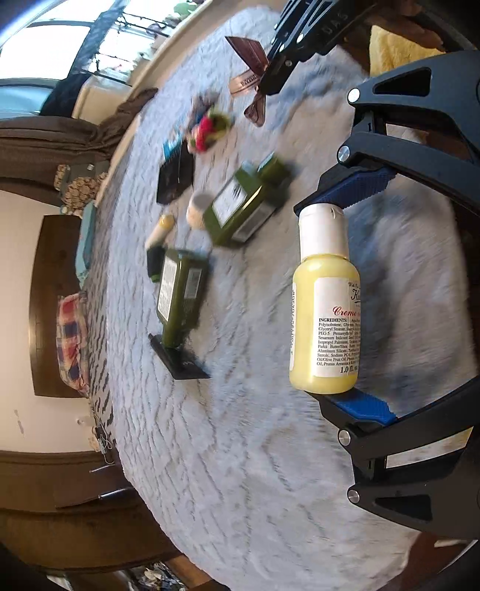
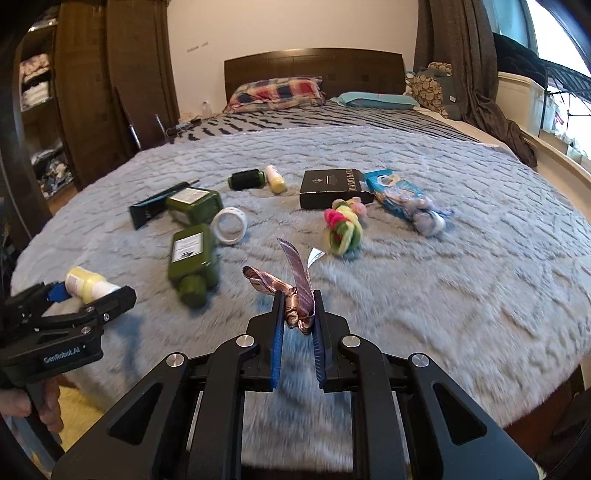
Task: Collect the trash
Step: 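Lower both tools below the bed edge and open them over the bin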
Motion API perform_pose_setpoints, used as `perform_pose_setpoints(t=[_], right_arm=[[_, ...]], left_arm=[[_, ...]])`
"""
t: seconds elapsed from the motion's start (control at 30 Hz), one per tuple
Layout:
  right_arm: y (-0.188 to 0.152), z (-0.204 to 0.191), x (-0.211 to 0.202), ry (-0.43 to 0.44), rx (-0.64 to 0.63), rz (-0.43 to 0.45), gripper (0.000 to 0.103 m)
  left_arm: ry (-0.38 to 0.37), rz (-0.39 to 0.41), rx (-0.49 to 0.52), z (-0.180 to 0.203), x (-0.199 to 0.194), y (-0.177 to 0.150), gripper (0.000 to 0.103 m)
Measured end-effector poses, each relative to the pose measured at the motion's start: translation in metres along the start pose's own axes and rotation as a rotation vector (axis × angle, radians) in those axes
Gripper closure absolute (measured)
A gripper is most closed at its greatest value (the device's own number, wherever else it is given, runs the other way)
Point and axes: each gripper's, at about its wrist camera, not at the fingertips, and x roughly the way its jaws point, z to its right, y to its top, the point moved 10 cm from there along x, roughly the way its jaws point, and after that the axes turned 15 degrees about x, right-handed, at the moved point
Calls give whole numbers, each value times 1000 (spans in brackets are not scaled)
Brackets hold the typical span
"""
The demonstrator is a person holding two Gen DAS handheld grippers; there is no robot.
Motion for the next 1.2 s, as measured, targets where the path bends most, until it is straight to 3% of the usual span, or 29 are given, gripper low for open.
perform_pose_setpoints(t=[0.2,0.37,0.63,0.97,1.2], right_arm=[[-17,0,-42,31,-3,19,88],[-52,4,-56,36,-16,-36,88],[-122,24,-31,17,14,-229,88],[-209,44,28,-17,44,-490,88],[-238,53,50,-31,66,-586,86]], left_arm=[[-7,47,2,21,-44,-14,23],[-21,19,29,40,-59,-42,23],[-96,-159,57,72,-30,-118,23],[-205,-404,54,99,36,-202,23],[-271,-497,52,111,65,-225,23]])
